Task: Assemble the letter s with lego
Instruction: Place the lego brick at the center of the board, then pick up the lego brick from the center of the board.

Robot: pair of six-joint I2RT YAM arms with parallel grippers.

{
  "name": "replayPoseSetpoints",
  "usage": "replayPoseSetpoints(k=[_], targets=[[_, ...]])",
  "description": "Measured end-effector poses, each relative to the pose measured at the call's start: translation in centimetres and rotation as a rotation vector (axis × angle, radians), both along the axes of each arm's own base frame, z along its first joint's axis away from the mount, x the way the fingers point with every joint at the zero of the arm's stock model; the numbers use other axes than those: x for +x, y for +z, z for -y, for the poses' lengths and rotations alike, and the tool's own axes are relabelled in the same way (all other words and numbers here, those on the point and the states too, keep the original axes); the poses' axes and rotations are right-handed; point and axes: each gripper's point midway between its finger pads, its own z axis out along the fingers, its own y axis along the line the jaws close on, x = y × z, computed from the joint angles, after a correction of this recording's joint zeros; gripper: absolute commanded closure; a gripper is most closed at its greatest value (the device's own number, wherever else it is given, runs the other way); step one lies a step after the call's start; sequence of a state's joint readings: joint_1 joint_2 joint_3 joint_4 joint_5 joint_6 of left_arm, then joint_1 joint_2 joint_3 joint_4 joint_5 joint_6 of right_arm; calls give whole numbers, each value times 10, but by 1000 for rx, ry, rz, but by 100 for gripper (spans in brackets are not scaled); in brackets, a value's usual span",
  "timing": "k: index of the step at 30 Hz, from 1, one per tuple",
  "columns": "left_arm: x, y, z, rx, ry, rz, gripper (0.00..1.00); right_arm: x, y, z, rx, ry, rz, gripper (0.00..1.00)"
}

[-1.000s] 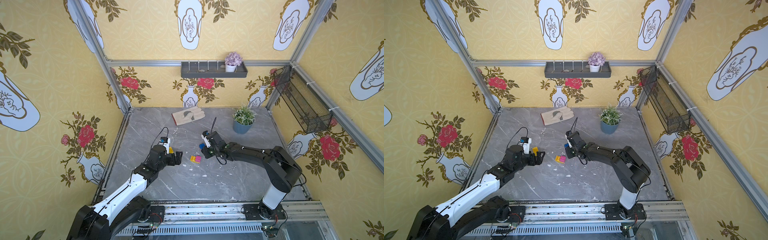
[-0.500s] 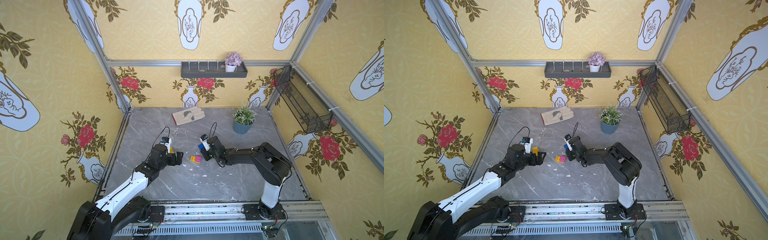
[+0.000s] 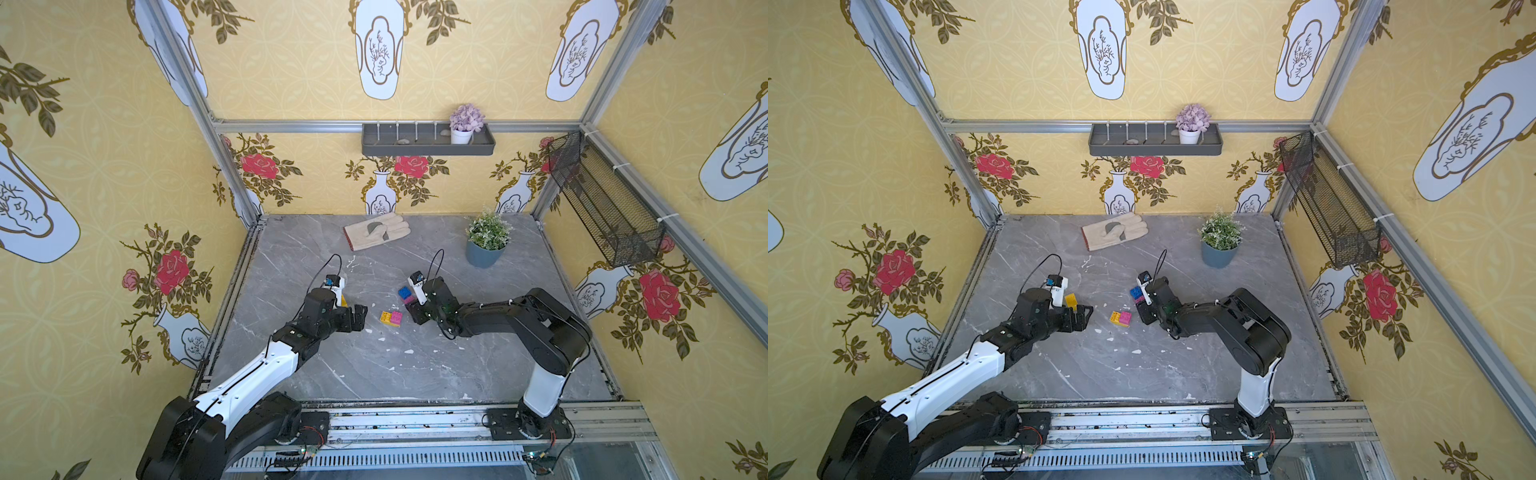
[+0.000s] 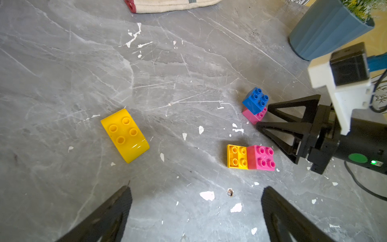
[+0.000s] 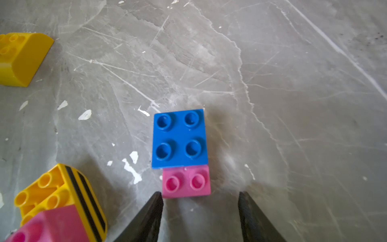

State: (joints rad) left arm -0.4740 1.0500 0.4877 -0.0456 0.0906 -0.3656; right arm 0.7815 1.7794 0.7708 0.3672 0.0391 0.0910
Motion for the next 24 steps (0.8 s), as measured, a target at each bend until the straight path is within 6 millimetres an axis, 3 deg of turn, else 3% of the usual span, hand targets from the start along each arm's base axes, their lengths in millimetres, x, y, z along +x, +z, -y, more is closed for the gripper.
replayPoseSetpoints(k=[1, 2, 3, 7, 9, 12, 16, 21, 24], targets=[[0, 0, 0, 0, 0, 1, 1, 1, 10, 1, 11, -11, -4, 37], [0, 1, 0, -1, 0, 3, 1, 4, 19, 2, 21, -21, -1, 27], [0, 2, 0, -3, 0, 6, 1, 9, 34, 2, 44, -31, -9, 25], [0, 12, 0, -16, 1, 35, 1, 56, 97, 20, 173, -141, -105, 25], [0, 17, -2, -19, 5, 53, 1, 72, 114, 26, 195, -156, -173, 26], [1, 25, -4, -25, 14, 80, 1, 69, 109, 10, 137, -97, -337, 28], [1, 31, -6, -28, 26, 102, 1, 47, 76, 5, -8, -53, -528, 28], [2, 33, -9, -21, 42, 112, 1, 28, 51, 10, -143, -37, -628, 28], [1, 34, -11, -17, 47, 113, 1, 22, 39, 0, -200, -1, -638, 28]])
